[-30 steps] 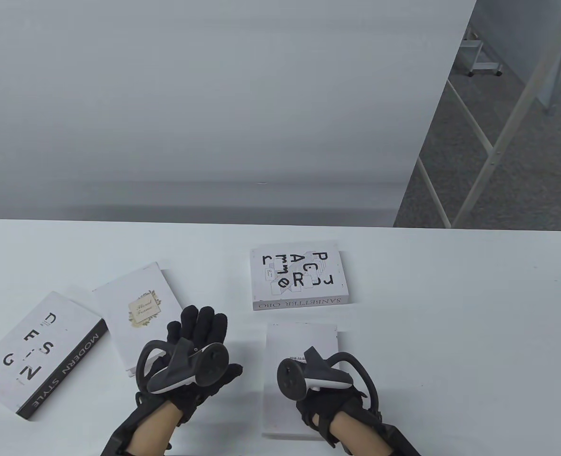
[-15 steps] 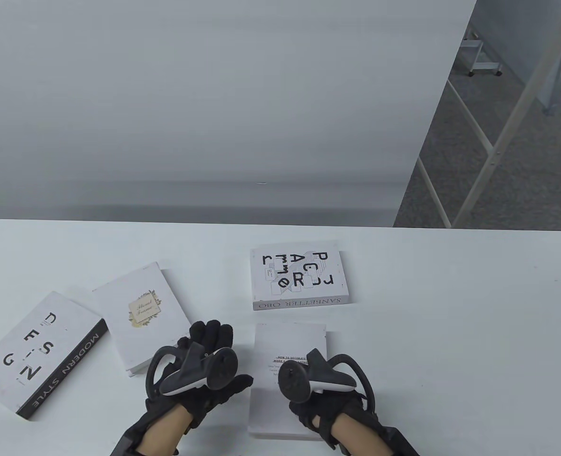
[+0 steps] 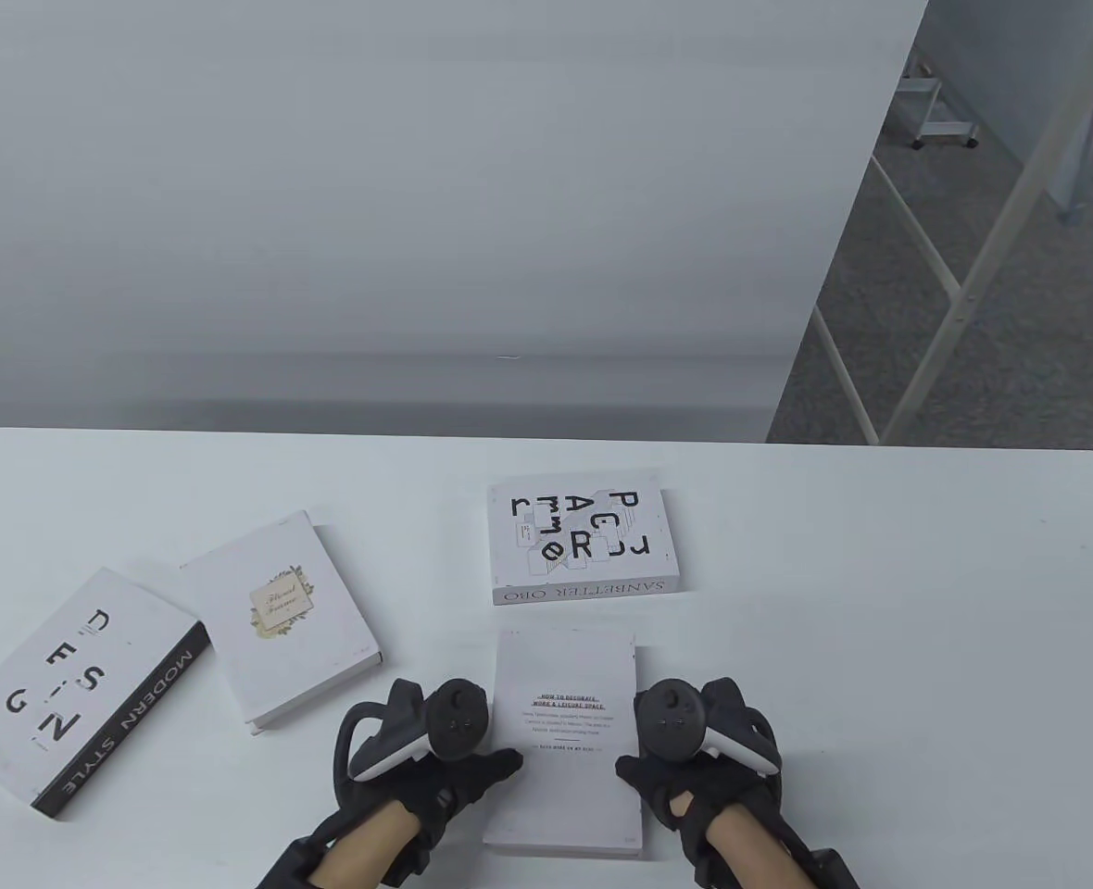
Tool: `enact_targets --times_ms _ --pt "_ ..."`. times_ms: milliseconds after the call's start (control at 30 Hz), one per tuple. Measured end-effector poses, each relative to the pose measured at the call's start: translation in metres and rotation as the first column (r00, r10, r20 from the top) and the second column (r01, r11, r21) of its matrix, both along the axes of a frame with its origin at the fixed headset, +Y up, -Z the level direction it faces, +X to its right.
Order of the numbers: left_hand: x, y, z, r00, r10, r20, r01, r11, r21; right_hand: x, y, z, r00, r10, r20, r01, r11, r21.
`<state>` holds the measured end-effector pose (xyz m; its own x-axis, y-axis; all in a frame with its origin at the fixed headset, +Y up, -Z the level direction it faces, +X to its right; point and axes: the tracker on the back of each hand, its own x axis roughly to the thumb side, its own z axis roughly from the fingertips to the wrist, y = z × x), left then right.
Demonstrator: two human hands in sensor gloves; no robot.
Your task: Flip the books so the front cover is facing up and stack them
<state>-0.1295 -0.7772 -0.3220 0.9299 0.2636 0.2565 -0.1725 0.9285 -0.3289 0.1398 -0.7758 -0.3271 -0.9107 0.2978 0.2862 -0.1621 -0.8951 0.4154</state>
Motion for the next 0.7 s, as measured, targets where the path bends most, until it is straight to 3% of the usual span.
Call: enact_targets --times_ms 300,600,700 --pt "-0.004 -0.017 -0.005 0.957 0.286 -0.054 -0.291 0.946 -0.141 0.004 -0.001 -0.005 0.986 -0.151 0.067 0.154 0.987 -0.044" --pt "-0.002 -0.02 -0.004 0.939 0.339 -0.058 -0.343 0.919 -0.193 0.004 -0.001 -0.006 0.988 -0.123 0.09 0.125 0.992 -0.009" --pt "-0.004 -0.021 -0.004 0.932 0.356 -0.069 -0.363 0.909 -0.204 0.006 0.006 -0.005 0.984 -0.158 0.087 0.154 0.987 0.048"
